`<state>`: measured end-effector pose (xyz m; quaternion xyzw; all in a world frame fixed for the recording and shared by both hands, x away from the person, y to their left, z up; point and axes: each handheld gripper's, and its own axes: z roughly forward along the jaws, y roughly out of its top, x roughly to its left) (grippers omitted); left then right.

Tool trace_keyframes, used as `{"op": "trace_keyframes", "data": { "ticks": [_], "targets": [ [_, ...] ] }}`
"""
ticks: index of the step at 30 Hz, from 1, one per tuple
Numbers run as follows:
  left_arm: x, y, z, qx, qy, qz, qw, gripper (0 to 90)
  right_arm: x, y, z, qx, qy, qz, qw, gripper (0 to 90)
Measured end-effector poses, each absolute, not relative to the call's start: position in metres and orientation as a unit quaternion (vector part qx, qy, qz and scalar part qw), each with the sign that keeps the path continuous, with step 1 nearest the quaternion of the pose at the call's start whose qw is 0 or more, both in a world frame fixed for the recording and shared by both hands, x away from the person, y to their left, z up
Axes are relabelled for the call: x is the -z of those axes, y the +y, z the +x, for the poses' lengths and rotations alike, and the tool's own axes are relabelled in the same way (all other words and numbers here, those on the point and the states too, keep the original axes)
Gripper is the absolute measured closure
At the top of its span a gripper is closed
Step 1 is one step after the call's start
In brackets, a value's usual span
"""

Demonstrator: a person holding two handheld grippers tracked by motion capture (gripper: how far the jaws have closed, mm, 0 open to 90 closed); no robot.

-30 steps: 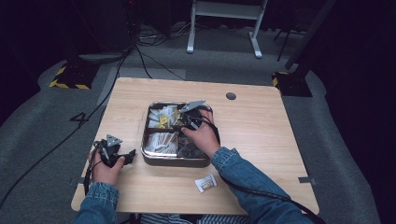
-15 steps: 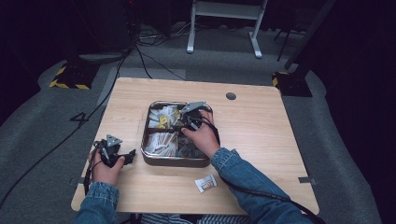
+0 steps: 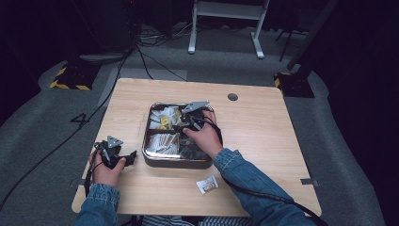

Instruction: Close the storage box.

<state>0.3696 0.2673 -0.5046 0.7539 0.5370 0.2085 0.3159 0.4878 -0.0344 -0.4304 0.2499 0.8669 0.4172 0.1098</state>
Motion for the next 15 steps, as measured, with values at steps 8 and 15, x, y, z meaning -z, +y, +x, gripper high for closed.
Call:
{"op": "trace_keyframes", "data": {
  "ticks": [8, 15],
  "targets": [
    [0.505, 0.267, 0.37, -0.208, 0.537, 0.754, 0.316, 22.8, 0.417, -0.046, 0.484, -0.431, 0.86, 0.249, 0.111, 41.2],
    [0.505, 0.267, 0.37, -0.208, 0.537, 0.754, 0.316, 22.8, 0.407, -0.065, 0.482, -0.441, 0.852, 0.257, 0.118, 40.6]
  ]
}}
